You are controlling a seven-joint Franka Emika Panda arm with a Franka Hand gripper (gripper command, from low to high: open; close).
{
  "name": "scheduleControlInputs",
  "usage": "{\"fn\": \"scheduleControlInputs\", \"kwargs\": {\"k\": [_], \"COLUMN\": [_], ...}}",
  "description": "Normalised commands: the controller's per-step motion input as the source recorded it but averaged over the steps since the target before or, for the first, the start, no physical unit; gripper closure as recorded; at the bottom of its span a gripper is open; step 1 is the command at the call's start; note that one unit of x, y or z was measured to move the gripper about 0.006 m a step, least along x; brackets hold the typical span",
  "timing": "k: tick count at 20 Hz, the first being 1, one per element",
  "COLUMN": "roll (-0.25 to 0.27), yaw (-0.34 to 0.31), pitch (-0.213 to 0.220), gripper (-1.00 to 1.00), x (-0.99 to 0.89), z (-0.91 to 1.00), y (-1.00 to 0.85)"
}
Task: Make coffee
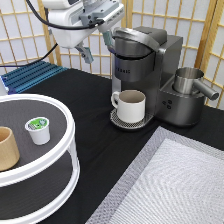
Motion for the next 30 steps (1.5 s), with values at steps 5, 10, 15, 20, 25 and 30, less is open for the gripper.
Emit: {"fn": "scheduleControlInputs", "kwargs": {"k": [5,10,15,20,25,30], "roll": [0.050,0.009,0.001,-0.009,-0.043,-0.029], "yaw": [0.000,-0.001,0.000,0.000,0.000,0.000], "pitch": [0.057,0.042,0.035,0.068,0.126,0.148], "gripper": [-1.00,-1.00,-1.00,-1.00,-1.00,-1.00], "x": [0.34,0.21,0.20,0.27,0.38,0.31], "z": [0.10,0.25,0.46,0.67,0.73,0.53], "y": [0.12,0.36,0.42,0.48,0.59,0.63]}}
